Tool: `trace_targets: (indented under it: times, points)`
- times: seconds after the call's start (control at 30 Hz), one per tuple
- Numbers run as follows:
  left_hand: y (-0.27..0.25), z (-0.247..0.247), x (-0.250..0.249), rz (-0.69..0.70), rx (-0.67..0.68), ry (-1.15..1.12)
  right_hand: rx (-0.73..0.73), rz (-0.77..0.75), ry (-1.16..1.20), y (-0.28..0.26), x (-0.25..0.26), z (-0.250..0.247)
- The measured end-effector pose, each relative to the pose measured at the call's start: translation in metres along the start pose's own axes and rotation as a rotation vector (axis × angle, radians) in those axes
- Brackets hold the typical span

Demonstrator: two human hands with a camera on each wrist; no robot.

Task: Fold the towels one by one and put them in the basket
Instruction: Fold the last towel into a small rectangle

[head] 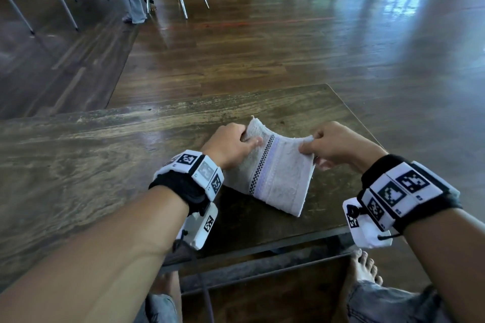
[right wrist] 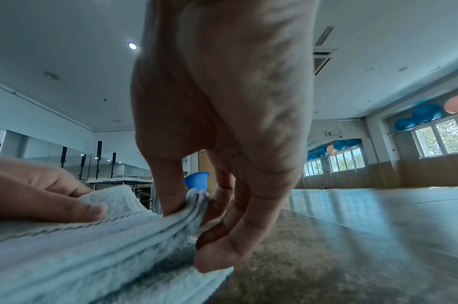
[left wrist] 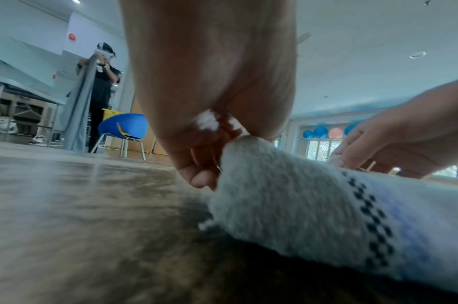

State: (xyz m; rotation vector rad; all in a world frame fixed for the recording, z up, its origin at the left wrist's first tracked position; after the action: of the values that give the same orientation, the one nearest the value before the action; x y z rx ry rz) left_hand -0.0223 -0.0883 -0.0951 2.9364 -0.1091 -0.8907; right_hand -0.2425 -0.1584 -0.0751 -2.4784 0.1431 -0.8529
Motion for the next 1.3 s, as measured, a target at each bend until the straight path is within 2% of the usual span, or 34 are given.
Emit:
trace_targets:
  times: [0.13, 0.3, 0.43, 0.5, 0.63, 0.8, 0.93, 0.97, 1.03, 1.1, 1.17, 1.23, 1.3]
  points:
    - [0.009, 0.012, -0.002, 0.002, 0.025, 0.088, 0.042, 0.045, 0.062, -0.001, -0.008, -0.002]
    - [0.014, 0.019, -0.006, -0.033, 0.027, 0.162, 0.008, 0.050, 0.163, 0.004, -0.018, -0.003]
    - [0.020, 0.019, -0.011, -0.108, -0.001, 0.107, -0.016, 0.073, 0.159, 0.009, -0.027, -0.003]
    - [0.022, 0.020, -0.012, -0.094, -0.036, 0.085, -0.032, 0.058, 0.169, 0.010, -0.030, -0.002]
    - [0.024, 0.024, -0.015, -0.057, -0.136, 0.129, -0.099, 0.015, 0.163, 0.010, -0.036, -0.002]
    - [0.026, 0.027, -0.018, -0.041, -0.196, 0.077, -0.107, 0.005, 0.107, 0.012, -0.040, -0.005]
    - [0.030, 0.022, -0.022, -0.069, -0.163, 0.058, -0.127, -0.027, 0.006, 0.010, -0.038, -0.005]
    - [0.030, 0.022, -0.023, -0.046, -0.167, 0.039, -0.139, -0.035, -0.024, 0.008, -0.037, -0.005]
    - [0.029, 0.024, -0.024, 0.084, -0.216, 0.067, -0.127, -0.039, -0.064, 0.005, -0.035, -0.005]
    - [0.028, 0.026, -0.027, 0.218, -0.285, 0.210, -0.006, -0.026, -0.116, 0.002, -0.031, -0.004]
    - [0.029, 0.024, -0.033, 0.255, -0.326, 0.303, 0.157, -0.022, -0.177, -0.003, -0.029, -0.002]
    - [0.028, 0.022, -0.040, 0.253, -0.236, 0.287, 0.155, -0.056, -0.209, -0.005, -0.028, -0.001]
    - [0.025, 0.024, -0.045, 0.234, -0.075, 0.238, 0.013, -0.130, -0.205, -0.005, -0.028, -0.002]
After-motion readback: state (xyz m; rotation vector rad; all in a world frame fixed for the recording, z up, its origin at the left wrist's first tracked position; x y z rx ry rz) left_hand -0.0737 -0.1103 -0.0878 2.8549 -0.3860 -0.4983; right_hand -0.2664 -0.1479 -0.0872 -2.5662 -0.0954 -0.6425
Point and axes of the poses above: each hand's wrist, its own y-axis towards the middle knuckle, its own z-axis out of the palm, x = y × z, the point moved 1 cm from there along y, towards the middle knuckle, and after that the axes turned 15 degrees about z, right-handed, at the moved point
